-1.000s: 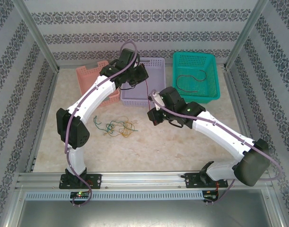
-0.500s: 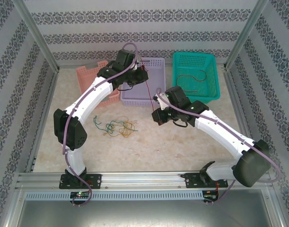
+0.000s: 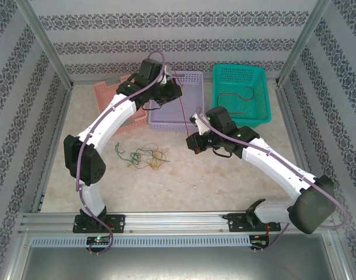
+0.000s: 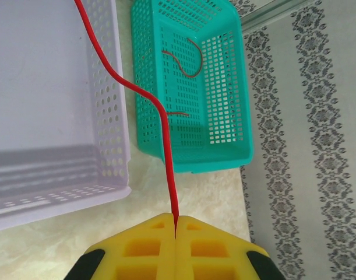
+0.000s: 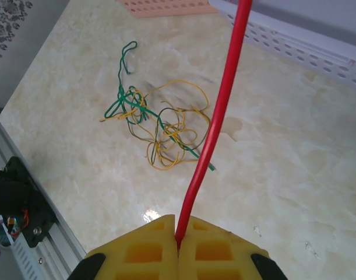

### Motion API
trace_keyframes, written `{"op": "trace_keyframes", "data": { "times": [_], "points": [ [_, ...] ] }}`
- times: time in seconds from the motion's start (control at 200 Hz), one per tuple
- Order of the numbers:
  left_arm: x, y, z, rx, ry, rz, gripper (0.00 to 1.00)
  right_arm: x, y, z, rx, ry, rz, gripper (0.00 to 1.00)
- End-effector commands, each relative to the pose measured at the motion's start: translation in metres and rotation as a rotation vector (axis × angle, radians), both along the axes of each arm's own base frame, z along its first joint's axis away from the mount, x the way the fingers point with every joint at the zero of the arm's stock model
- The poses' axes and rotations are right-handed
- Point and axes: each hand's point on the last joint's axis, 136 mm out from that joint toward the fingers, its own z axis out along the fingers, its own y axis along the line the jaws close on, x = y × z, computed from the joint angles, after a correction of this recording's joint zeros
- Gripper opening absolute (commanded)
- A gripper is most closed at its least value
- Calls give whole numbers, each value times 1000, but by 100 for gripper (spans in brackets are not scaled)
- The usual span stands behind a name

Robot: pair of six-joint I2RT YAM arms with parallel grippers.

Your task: Untangle the cables

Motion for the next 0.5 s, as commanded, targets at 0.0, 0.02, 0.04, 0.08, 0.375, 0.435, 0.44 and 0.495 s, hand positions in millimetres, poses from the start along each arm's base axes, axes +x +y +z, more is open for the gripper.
{"op": "trace_keyframes", "data": {
  "times": [0.0, 0.02, 0.04, 0.08, 0.375, 0.435, 0.44, 0.495],
  "points": [
    [43, 46, 104, -159, -297, 191, 0, -57, -13, -42, -102, 256, 64, 16],
    [42, 44, 103, -167, -287, 186, 0, -55, -14, -42, -107, 245, 57, 19],
    [40, 43, 102, -174, -277, 179, 0, -52, -15, -41, -114, 233, 47, 23],
    [37, 40, 99, -186, -262, 169, 0, -45, -19, -40, -137, 202, 16, 32],
    [24, 50, 93, -163, -254, 198, 0, -4, -47, 19, 119, 164, -389, 52],
    [25, 50, 95, -194, -251, 212, 0, 4, -49, 22, 266, 261, -513, 55],
    [25, 50, 95, -197, -251, 212, 0, 5, -48, 22, 280, 269, -520, 55],
    [25, 50, 98, -225, -251, 220, 0, 12, -41, 30, 414, 316, -572, 56]
  ]
}}
